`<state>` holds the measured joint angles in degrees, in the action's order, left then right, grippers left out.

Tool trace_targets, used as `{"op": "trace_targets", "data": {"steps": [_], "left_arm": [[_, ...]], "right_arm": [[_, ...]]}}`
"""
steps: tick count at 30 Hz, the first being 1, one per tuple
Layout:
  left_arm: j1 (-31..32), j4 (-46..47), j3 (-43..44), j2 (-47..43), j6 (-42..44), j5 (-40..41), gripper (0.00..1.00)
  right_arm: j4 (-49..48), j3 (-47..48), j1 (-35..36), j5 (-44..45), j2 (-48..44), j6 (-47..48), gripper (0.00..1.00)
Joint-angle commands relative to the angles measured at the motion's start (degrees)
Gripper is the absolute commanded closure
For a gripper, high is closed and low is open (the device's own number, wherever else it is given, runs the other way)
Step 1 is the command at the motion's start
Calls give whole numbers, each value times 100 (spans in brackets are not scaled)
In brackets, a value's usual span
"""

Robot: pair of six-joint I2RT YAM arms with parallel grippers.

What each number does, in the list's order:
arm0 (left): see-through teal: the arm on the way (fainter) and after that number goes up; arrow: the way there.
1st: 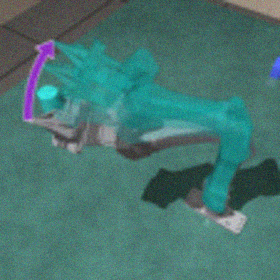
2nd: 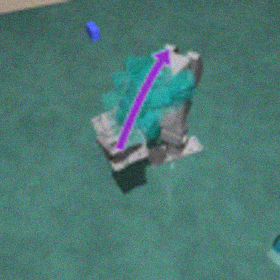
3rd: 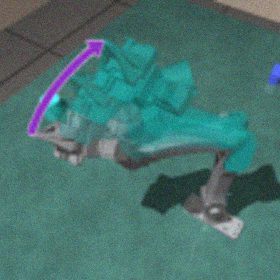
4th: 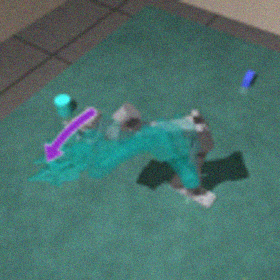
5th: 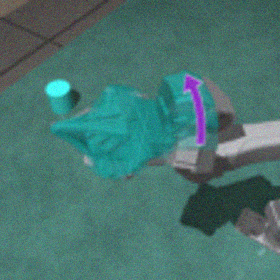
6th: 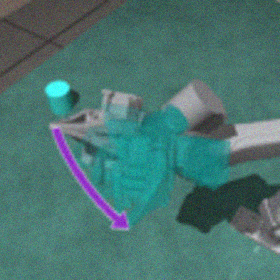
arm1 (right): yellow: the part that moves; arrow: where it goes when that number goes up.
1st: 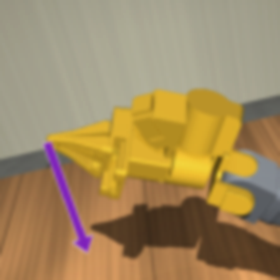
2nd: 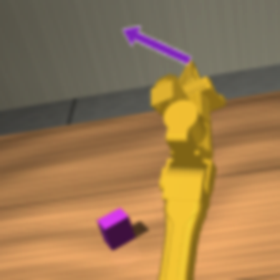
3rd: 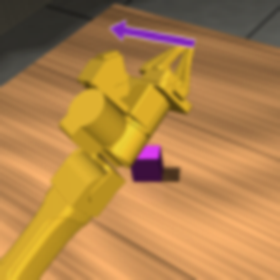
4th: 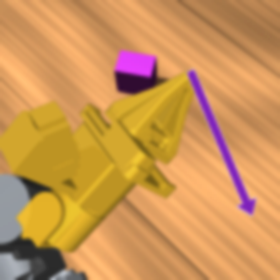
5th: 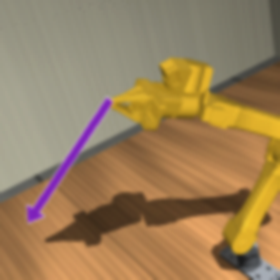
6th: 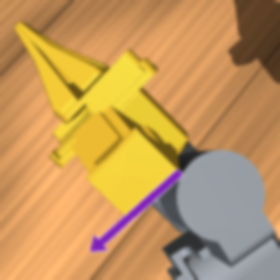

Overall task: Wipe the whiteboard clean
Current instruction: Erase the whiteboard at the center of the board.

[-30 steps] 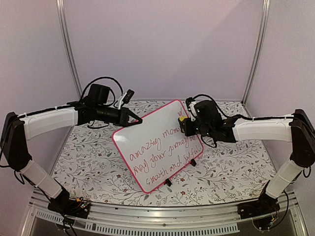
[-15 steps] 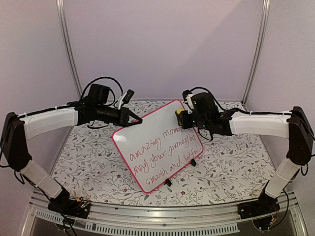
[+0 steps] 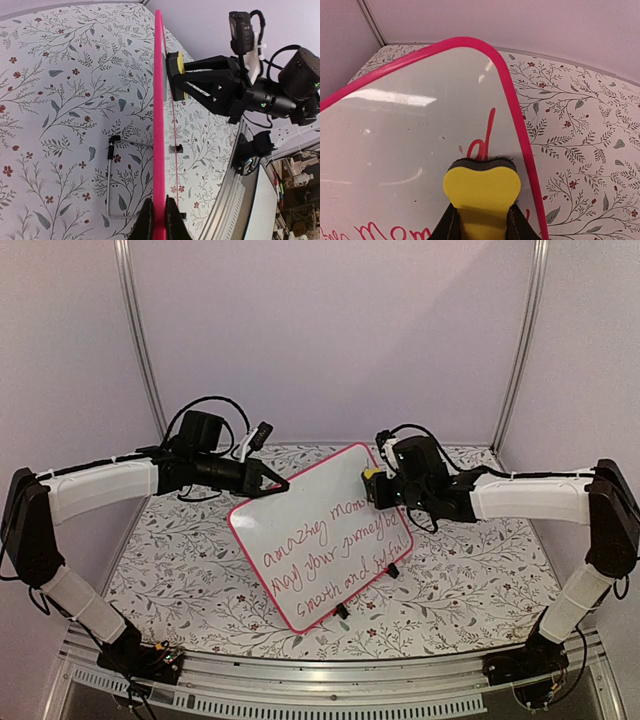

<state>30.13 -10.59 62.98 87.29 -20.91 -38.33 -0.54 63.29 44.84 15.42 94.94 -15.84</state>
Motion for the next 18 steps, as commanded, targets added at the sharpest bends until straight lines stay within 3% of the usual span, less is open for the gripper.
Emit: {"op": "trace_targets", "data": {"steps": [1, 9, 18], "left_arm": [[118, 96, -46, -32, 334, -78, 100], [130, 101, -57, -21, 336, -65, 100], [127, 93, -49, -9, 343, -69, 100]], "right_arm": [[160, -393, -63, 31, -194, -133, 75], [137, -611, -63, 15, -345, -219, 75], [126, -49, -85, 121, -77, -31, 75]]}}
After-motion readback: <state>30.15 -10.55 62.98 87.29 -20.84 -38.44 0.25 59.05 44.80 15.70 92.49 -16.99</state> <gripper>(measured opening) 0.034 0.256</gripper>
